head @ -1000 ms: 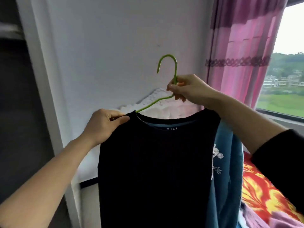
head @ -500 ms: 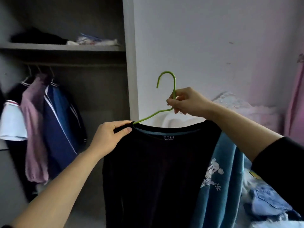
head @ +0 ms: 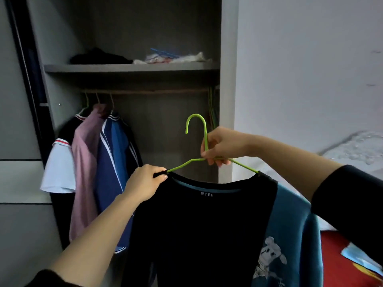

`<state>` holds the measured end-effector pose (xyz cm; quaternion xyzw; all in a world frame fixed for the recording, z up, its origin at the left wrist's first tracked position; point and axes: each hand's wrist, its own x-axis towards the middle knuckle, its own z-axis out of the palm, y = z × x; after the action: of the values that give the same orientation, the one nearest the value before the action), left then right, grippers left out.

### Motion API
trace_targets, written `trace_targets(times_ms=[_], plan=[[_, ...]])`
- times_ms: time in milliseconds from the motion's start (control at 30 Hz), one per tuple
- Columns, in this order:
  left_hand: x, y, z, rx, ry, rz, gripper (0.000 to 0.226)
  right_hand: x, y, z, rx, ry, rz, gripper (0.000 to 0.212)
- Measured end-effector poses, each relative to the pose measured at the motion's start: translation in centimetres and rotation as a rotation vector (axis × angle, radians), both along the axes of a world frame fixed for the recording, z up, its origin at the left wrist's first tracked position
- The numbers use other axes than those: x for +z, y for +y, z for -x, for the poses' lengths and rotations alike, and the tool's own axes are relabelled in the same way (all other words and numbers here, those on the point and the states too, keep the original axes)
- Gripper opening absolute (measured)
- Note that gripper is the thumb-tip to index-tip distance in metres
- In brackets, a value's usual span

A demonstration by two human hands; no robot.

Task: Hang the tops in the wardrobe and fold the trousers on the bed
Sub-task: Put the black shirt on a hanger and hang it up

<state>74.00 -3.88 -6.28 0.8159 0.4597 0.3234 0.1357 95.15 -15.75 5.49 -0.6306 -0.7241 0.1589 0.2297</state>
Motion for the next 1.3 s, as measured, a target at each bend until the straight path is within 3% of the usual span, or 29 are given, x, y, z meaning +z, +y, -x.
trace_targets(times_ms=[167, 467, 833, 1033, 1300], plan=[[1.5, 8.3, -0.8, 0.0, 0.057, 0.056, 0.037, 2.0, 9.2, 1.2, 0.036, -0.091, 0.069, 0.02], [5.2, 20.8, 1.2, 0.143, 0.08, -0.049, 0.039, 3.6, 23.8, 4.3, -0.03, -0.153, 0.038, 0.026], [12.0, 38.2, 4.3, 0.127, 0.156, -0.353, 0.047, 4.2, 41.1, 7.2, -0.156, 0.084, -0.102, 0.014], [16.4, 47.7, 5.7, 0.135, 0.237, -0.408, 0.064, 6.5, 50.3, 8.5, -0.222, 0.228, -0.194, 0.014], [19.3, 55.7, 6.9, 0.243, 0.195, -0.456, 0.088, 9.0, 59.9, 11.1, -0.252, 0.357, -0.34, 0.012]])
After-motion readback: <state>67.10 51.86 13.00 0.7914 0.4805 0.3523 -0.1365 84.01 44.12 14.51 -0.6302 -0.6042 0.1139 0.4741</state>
